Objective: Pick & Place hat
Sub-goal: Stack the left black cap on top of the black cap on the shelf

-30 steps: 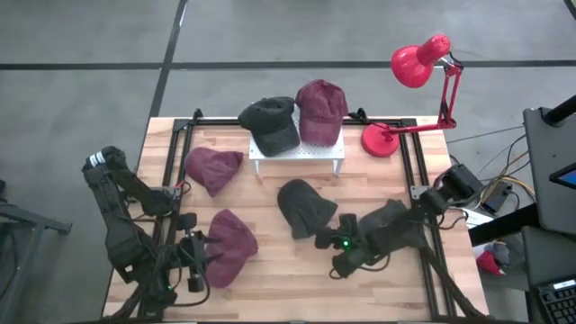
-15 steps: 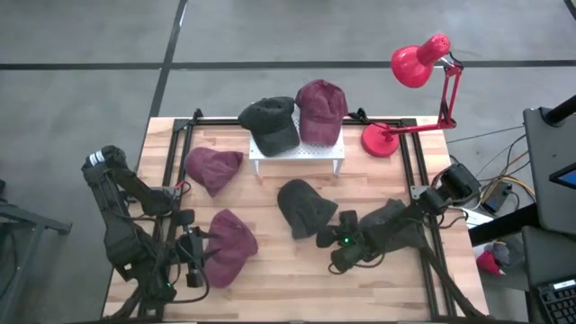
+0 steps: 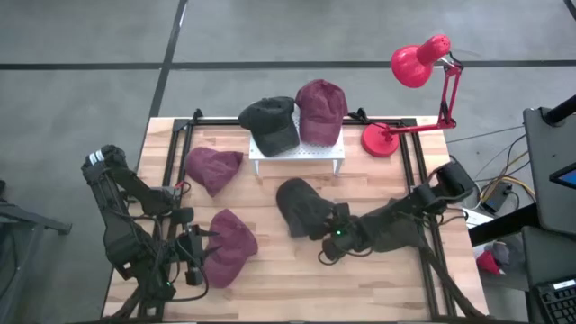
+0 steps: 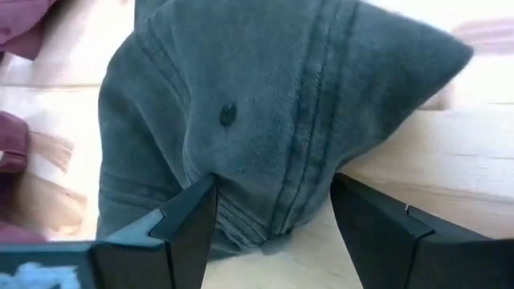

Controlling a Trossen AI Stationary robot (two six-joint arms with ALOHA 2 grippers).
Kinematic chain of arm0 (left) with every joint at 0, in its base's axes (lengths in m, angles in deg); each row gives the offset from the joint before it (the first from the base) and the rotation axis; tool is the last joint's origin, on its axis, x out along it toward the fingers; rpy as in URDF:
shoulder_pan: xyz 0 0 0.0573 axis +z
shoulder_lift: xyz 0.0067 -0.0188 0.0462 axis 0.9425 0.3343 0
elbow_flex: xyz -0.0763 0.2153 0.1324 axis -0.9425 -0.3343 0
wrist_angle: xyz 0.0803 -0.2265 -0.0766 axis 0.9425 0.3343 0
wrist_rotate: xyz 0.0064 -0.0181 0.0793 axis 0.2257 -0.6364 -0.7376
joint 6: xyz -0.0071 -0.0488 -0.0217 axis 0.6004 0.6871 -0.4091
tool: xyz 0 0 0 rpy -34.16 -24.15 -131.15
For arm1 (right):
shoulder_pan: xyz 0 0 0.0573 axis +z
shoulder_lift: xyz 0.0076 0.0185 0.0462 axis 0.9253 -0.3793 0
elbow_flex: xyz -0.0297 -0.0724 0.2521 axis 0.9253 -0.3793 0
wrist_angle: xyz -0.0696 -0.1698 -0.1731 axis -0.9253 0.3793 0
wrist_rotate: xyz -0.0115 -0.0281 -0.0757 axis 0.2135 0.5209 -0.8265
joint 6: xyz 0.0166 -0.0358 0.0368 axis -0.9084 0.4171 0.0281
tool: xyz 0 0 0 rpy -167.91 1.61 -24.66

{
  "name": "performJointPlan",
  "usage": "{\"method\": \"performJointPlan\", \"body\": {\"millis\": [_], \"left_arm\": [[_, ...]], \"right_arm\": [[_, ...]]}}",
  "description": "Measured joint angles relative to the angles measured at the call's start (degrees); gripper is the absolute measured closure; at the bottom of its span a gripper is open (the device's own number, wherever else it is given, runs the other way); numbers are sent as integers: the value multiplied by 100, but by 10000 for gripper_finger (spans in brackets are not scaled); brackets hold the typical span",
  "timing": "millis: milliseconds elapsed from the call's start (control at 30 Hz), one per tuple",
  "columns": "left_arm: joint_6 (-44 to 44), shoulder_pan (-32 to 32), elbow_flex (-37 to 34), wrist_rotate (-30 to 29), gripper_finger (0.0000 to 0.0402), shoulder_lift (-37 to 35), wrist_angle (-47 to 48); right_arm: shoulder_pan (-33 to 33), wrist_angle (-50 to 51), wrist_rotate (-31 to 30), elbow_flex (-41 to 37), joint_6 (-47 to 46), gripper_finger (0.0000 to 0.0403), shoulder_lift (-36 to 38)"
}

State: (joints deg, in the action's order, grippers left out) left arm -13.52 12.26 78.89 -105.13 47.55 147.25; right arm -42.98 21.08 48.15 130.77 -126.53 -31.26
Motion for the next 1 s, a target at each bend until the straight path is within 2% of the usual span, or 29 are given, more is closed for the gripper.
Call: {"method": "performJointPlan", "body": {"millis": [200, 333, 567, 700, 933, 1000], "left_arm": [[3, 0, 0, -15, 250, -1, -1], [26, 0, -2, -17, 250, -2, -28], [26, 0, -2, -20, 250, -2, -39], [26, 0, -2, -22, 250, -2, -48], [31, 0, -2, -31, 250, -2, -90], [44, 0, -2, -31, 250, -2, -90]], "right_arm": [[-260, -522, 482, 2, 432, 168, -258], [-275, -510, 435, 24, 104, 168, -355], [-277, -625, 471, 16, 91, 181, -359], [-284, -636, 530, 85, 108, 231, -376], [-237, -702, 587, 325, 667, 376, -389], [-201, -692, 584, 481, 979, 386, -351]]}}
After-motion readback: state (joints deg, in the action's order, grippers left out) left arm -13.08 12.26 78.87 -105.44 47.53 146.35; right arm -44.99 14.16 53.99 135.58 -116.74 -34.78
